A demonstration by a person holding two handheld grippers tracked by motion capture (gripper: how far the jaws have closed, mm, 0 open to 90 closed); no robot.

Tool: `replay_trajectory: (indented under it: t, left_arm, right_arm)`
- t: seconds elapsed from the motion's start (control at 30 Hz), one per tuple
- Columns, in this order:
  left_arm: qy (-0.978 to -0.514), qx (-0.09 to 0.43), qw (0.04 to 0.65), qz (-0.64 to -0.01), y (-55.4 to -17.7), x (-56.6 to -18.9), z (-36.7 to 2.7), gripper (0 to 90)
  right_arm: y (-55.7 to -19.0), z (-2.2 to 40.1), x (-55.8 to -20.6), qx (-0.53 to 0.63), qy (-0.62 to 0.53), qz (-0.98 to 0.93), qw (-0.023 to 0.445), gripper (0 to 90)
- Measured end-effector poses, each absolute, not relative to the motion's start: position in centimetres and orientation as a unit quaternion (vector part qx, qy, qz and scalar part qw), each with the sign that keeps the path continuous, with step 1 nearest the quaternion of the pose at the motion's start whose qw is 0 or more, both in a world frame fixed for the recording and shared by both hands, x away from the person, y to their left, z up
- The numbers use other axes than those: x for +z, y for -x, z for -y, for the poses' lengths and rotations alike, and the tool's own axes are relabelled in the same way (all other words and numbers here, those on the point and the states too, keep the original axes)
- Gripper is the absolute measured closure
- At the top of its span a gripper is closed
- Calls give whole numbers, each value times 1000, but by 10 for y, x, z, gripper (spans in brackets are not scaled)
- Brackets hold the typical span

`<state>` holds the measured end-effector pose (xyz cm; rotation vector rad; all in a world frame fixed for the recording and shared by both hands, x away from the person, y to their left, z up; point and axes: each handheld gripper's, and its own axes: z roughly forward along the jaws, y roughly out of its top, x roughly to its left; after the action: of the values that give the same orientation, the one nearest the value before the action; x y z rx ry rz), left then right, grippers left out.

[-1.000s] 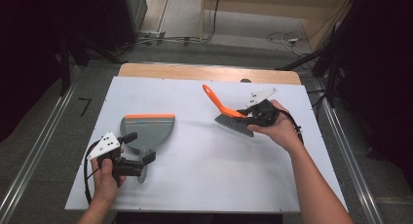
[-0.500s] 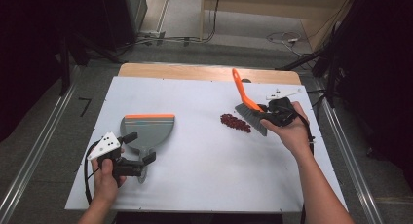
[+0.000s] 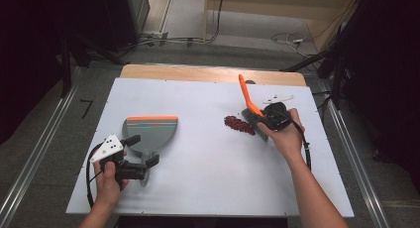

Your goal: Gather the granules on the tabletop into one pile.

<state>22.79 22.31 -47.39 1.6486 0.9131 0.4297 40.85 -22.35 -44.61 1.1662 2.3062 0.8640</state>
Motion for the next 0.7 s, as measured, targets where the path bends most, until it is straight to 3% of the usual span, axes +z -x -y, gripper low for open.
replay_trajectory:
  t: [0.23, 0.47, 0.7]
  left_arm:
    - [-701, 184, 569, -388, -227, -473, -224, 0]
    - [-703, 183, 567, -387, -227, -473, -221, 0]
    - [-699, 183, 570, -390, -228, -474, -225, 0]
  right_arm:
    - [-413, 223, -435, 323, -400, -830, 218, 685]
    - [-429, 210, -441, 273, -284, -882, 258, 685]
    - [-421, 212, -439, 283, -259, -894, 231, 686]
